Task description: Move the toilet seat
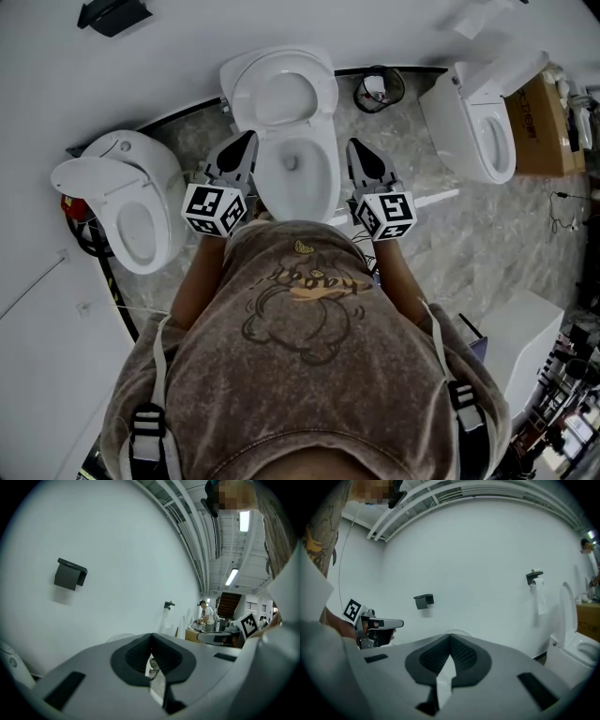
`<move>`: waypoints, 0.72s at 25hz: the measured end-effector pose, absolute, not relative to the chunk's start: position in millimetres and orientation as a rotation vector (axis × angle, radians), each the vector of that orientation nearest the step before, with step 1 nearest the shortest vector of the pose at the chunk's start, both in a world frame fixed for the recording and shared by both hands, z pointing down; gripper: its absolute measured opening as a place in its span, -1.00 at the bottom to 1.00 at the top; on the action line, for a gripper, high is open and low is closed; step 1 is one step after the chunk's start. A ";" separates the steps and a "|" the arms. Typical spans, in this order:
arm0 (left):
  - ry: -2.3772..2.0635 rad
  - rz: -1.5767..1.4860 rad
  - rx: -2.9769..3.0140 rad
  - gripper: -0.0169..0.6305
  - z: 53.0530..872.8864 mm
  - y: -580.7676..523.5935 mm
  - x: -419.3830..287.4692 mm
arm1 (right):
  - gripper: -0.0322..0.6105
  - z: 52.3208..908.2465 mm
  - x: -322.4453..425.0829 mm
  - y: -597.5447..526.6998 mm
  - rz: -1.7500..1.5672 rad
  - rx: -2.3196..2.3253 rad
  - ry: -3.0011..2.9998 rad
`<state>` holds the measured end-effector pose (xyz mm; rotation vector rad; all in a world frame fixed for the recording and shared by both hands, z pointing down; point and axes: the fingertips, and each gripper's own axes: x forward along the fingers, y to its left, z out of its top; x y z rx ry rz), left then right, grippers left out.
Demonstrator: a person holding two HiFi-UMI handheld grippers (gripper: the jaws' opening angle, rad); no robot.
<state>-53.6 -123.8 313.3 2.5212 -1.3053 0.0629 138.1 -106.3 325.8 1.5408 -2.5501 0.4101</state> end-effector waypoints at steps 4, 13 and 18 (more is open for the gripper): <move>-1.324 0.055 2.510 -0.92 311.9 -125.0 -57.7 | -0.90 325.5 137.1 -106.7 0.417 1.540 -2.553; -1.350 0.048 2.467 -0.92 312.8 -131.2 -64.1 | -0.90 325.4 137.6 -109.0 0.429 1.539 -2.552; -1.351 0.032 2.449 -0.92 312.0 -134.1 -66.1 | -0.90 326.4 136.8 -109.5 0.427 1.528 -2.553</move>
